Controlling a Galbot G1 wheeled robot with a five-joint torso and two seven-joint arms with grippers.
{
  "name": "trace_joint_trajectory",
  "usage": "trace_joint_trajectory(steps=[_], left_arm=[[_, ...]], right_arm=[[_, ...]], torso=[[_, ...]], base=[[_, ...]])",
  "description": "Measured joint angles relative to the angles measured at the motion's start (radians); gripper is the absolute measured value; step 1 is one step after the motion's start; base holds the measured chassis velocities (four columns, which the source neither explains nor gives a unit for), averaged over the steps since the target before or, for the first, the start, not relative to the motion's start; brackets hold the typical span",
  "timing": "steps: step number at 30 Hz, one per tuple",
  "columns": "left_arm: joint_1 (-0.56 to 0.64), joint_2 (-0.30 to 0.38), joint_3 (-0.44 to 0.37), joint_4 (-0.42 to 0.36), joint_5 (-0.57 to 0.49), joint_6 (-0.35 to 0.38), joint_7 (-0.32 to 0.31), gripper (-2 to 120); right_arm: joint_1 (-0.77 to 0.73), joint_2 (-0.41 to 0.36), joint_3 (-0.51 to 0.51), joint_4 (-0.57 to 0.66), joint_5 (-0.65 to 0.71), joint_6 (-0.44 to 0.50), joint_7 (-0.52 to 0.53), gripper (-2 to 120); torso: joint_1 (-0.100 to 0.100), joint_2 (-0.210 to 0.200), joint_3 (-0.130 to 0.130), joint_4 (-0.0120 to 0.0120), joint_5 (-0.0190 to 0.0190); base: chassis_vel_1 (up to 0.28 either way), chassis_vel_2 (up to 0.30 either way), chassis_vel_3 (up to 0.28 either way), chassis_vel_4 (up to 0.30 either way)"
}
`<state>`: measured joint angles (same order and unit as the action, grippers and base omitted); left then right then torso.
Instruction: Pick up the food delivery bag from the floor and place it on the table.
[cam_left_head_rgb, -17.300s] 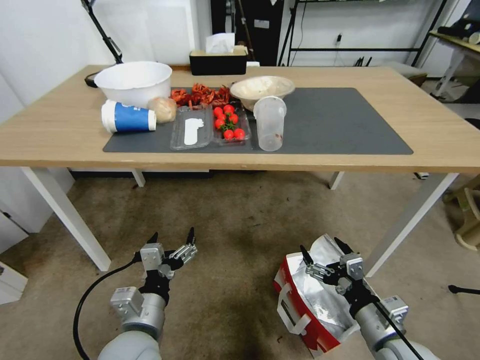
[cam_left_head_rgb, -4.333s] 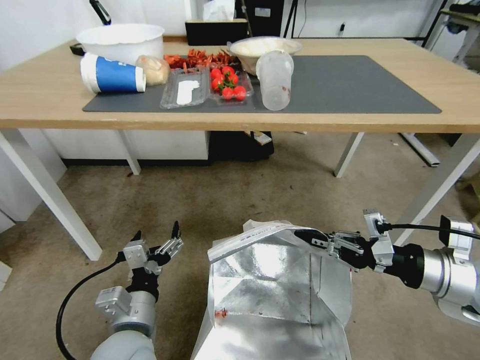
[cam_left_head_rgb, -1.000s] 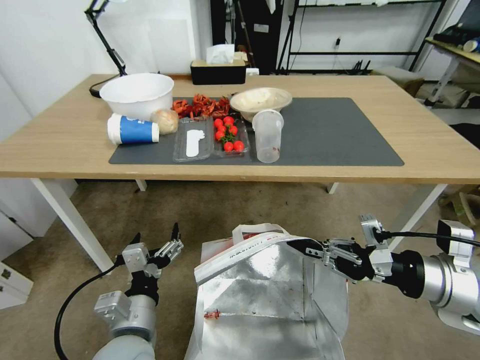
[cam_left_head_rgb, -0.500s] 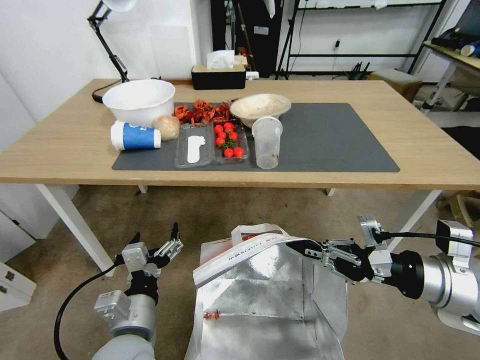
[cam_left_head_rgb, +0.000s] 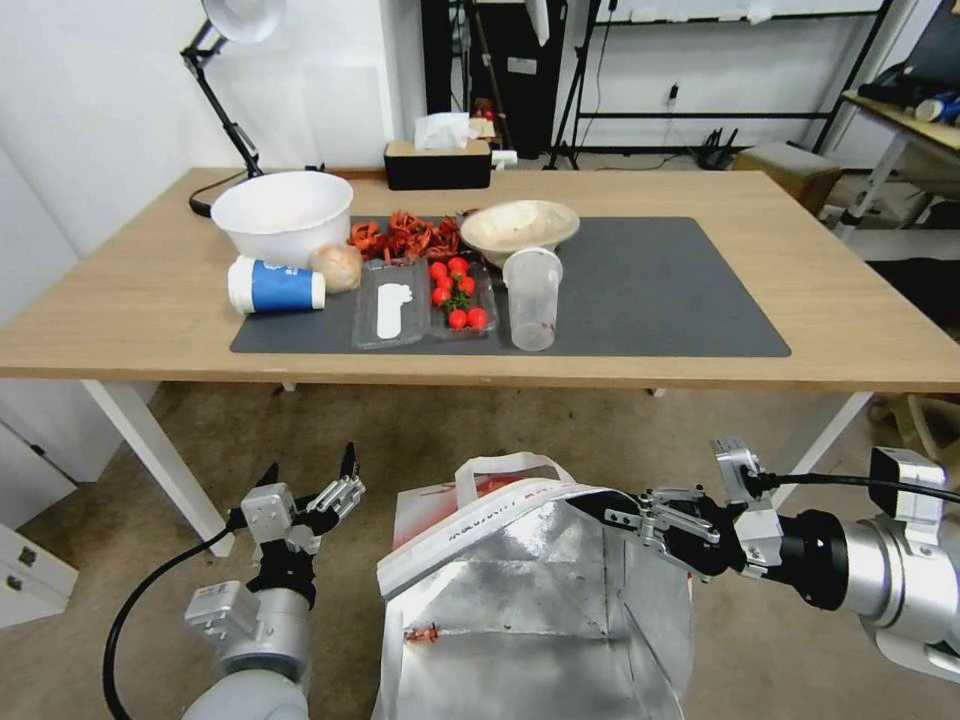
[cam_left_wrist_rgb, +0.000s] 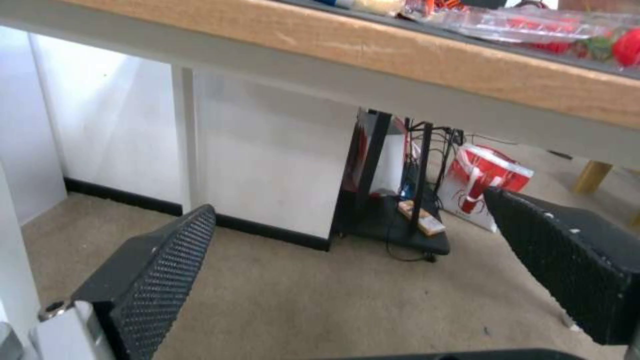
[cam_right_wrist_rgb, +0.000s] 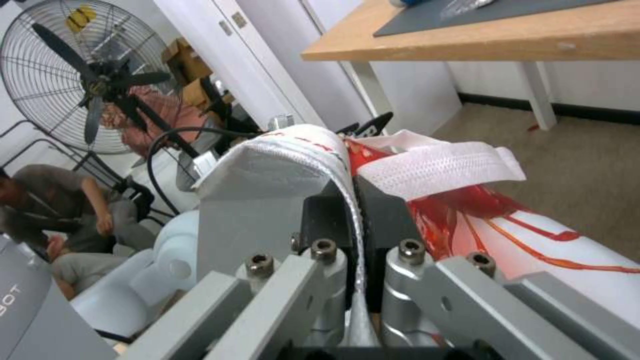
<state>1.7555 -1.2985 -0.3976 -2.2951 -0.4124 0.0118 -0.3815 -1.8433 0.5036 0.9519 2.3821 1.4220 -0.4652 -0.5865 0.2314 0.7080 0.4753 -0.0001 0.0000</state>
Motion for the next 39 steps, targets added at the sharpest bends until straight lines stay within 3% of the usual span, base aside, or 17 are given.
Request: trace_joint_trajectory(steps=[39], left_arm=[[0.015,-0.009,-0.001,-0.015,0.013,-0.006,-0.002,100]], right_arm=[[-0.005,0.000,0.004,-0.004,-0.012,0.002,-0.016,0]], torso=[[0.072,0.174,0.102,0.0000,0.0000]], base=[[0.000,0.000,0.000,0.000]])
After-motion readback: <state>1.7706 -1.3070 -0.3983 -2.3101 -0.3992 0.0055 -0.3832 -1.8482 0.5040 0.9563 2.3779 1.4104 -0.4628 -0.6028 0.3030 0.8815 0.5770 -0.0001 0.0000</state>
